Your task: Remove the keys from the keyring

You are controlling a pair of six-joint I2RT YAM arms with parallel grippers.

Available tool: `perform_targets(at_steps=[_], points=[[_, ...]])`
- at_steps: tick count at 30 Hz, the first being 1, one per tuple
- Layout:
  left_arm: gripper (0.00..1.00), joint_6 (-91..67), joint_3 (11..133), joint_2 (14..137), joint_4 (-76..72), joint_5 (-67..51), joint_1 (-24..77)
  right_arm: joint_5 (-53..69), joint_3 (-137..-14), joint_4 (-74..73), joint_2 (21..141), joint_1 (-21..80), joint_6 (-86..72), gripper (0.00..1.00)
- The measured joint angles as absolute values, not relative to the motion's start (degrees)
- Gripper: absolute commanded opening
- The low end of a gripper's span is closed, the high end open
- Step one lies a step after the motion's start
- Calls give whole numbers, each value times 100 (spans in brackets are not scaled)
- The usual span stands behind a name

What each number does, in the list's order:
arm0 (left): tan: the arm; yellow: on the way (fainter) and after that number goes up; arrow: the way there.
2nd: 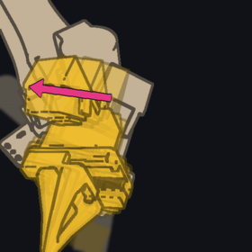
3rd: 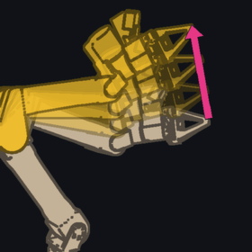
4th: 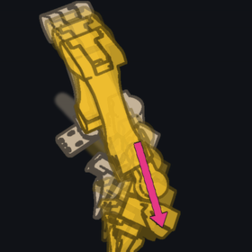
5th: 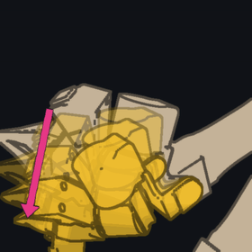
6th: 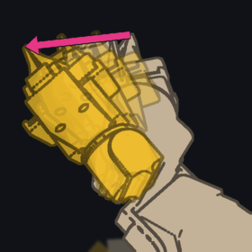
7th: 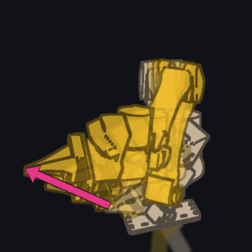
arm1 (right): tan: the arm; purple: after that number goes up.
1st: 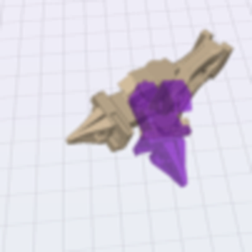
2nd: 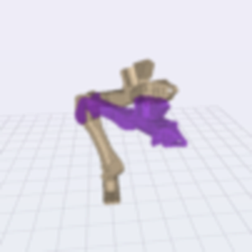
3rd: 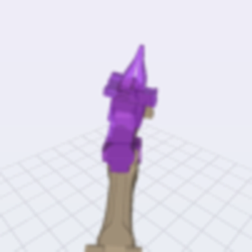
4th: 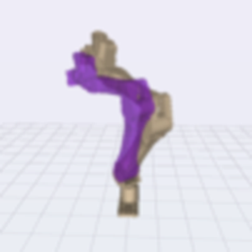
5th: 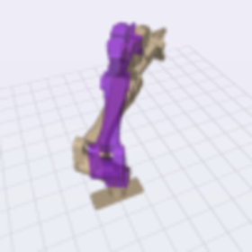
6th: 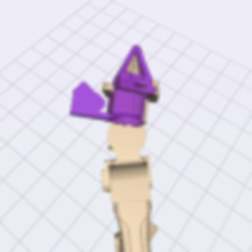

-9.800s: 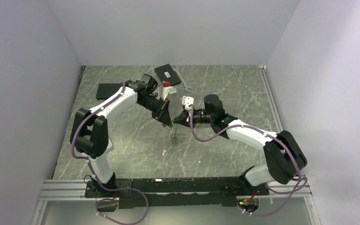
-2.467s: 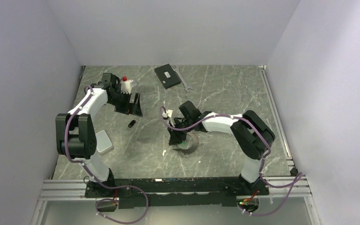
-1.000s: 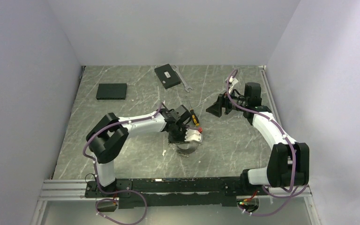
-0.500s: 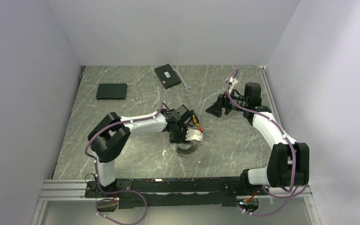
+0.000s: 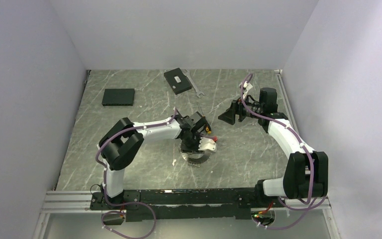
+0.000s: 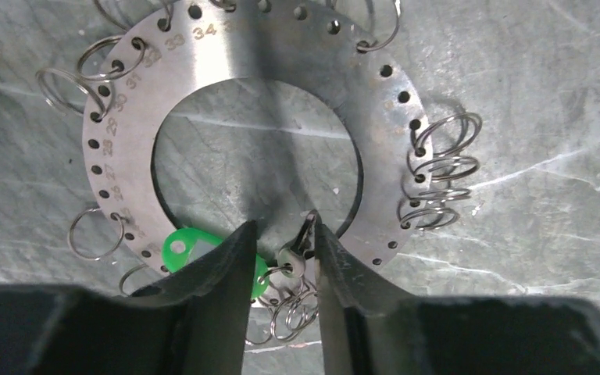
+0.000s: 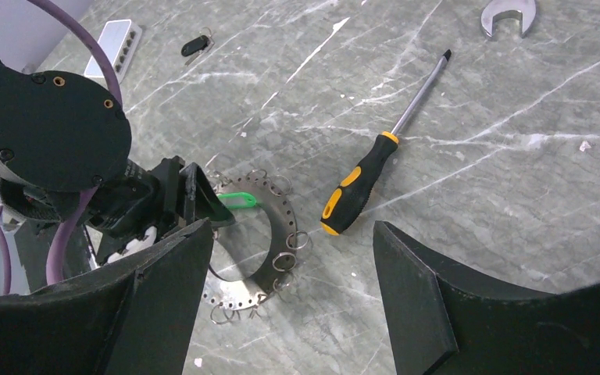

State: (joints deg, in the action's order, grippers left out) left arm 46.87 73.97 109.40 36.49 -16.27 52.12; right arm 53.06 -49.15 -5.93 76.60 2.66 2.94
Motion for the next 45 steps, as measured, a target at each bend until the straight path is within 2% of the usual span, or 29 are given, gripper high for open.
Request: perform_targets(at_steps=[7,14,19,20,22,23,24,26,38,42,45], points=[[0,4560,7557,11017,3881,-1660,5205,5306,-4915,-593,7660,266,296,79],[0,4276,7566,10621,4051,-1793,4995,5308,-4915,-593,7660,266,296,79],[0,3997,7550,10084,4145,-2045,4501,5310,-4912,-593,7662,266,298,79],[1,3957,7529,9990,4141,-2091,4379,5310,-4912,-593,7662,266,301,79],[29,3900,7456,9830,4141,-2174,4143,5315,-4912,-593,7673,266,301,79],[40,3857,7422,9782,4143,-2178,4042,5315,-4912,-593,7684,266,301,79],[46,3846,7411,9767,4143,-2174,3979,5317,-4912,-593,7695,266,301,79],[50,3695,7408,9778,4108,-2198,3940,5325,-4912,-591,7721,266,298,79],[54,3131,7570,10648,3791,-2086,4447,5330,-4910,-596,7769,266,298,79],[51,3061,7592,10888,3730,-1900,4523,5330,-4910,-596,7769,263,298,79],[45,3055,7592,11006,3688,-1752,4602,5330,-4910,-596,7769,263,298,79]])
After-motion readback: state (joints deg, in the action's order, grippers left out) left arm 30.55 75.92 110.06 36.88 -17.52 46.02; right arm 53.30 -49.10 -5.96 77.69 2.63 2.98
